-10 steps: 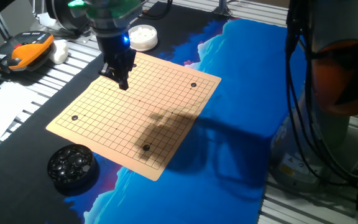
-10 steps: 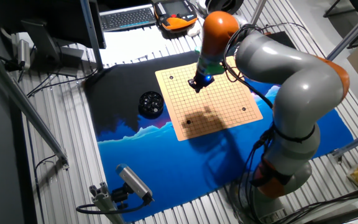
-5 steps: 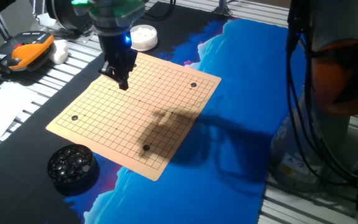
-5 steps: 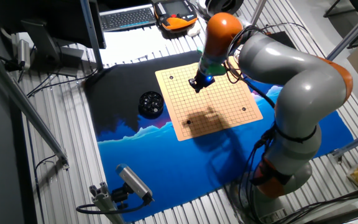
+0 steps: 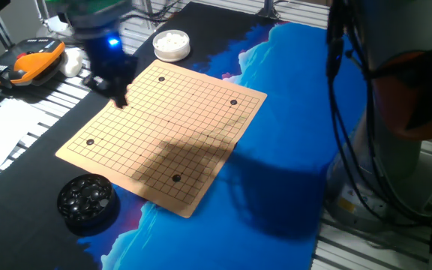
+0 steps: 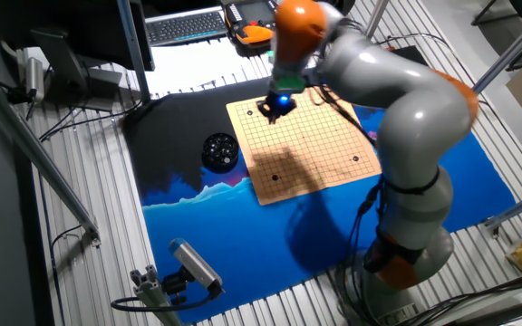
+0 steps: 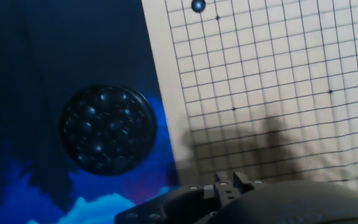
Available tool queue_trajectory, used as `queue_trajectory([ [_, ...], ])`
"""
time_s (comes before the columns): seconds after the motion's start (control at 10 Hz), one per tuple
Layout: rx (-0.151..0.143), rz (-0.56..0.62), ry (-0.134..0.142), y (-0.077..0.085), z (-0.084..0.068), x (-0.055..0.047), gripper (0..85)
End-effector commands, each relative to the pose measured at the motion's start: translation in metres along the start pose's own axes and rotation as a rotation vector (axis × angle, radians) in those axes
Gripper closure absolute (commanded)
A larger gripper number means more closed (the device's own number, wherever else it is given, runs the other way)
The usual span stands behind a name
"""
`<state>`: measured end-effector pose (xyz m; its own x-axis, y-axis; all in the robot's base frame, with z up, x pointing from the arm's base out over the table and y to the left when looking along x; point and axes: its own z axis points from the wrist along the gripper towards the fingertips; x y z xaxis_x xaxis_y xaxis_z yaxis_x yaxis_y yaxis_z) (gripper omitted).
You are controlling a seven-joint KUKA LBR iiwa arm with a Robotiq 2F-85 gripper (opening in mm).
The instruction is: Play the first move as black on the 3-4 point in the upper right corner of the Go board
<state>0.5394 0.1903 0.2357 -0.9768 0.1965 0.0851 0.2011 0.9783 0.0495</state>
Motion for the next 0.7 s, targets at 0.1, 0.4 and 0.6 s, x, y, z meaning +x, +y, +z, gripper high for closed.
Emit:
queue_trajectory([
  [0.1,-0.015,0.033,-0.011,0.023,0.019,0.001,68.0],
  [0.4,-0.026,0.071,-0.017,0.048,0.041,-0.007,51.0],
  [0.6,-0.029,0.093,-0.018,0.055,0.049,-0.017,51.0],
])
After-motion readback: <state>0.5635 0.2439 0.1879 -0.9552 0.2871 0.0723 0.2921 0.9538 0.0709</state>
